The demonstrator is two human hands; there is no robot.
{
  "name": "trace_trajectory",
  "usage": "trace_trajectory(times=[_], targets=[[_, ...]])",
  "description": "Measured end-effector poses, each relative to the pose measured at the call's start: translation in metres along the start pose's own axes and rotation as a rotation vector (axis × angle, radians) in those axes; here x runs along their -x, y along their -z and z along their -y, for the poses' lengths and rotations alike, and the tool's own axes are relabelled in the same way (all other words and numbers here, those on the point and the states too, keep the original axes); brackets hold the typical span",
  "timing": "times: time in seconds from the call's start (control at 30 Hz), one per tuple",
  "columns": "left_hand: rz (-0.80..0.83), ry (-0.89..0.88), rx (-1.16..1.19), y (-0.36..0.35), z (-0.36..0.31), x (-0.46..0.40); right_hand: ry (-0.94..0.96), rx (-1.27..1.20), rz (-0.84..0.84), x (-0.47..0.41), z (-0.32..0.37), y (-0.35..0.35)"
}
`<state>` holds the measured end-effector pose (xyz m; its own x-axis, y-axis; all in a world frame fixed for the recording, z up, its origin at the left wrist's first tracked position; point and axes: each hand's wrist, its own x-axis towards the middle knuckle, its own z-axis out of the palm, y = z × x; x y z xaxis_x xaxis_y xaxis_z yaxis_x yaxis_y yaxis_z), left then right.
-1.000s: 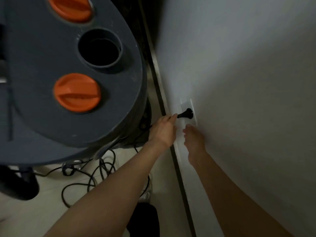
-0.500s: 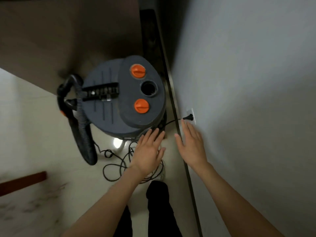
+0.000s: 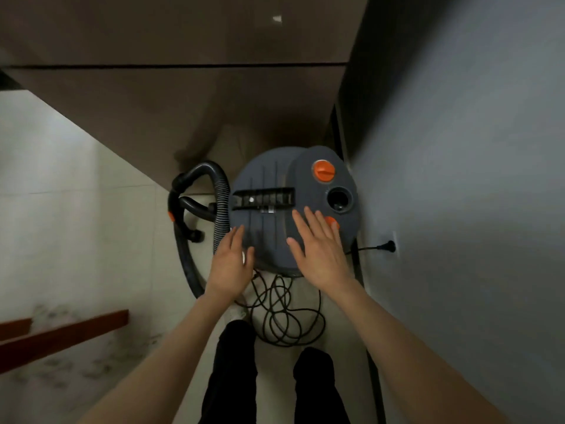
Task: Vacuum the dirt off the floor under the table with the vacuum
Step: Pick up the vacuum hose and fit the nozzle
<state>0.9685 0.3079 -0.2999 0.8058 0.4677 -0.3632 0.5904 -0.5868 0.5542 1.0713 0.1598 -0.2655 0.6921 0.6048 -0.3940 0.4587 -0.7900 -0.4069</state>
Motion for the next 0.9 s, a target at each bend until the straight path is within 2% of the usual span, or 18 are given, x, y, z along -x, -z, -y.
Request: trace_trajectory(times=[0.07,0.23,0.37,0.47,0.63,0.8,0.9], targets=[[0.028,0.077,0.104,0.012,0.021,-0.029,-0.006,0.072,-0.003,-0.029,0.015,-0.007],[0.124,0.420,0.376,0.028,0.063,-0.092,-0.103,0.185,0.031,-0.082,0.034,-0.039],[0.273,0.560,0.536,0.015,0.091,-0.125,-0.165,0.249,-0.132,-0.094,0.039,-0.072],[0.354,0.570,0.576,0.004,0.101,-0.132,-0.174,0.269,-0.194,-0.096,0.036,-0.081],[0.310,0.583,0.654,0.000,0.104,-0.135,-0.176,0.289,-0.187,-0.096,0.033,-0.085],[0.259,0.534,0.724,0.016,0.094,-0.120,-0.198,0.270,-0.108,-0.095,0.038,-0.078],[0.228,0.482,0.761,0.034,0.083,-0.089,-0.260,0.253,0.031,-0.096,0.057,-0.061]])
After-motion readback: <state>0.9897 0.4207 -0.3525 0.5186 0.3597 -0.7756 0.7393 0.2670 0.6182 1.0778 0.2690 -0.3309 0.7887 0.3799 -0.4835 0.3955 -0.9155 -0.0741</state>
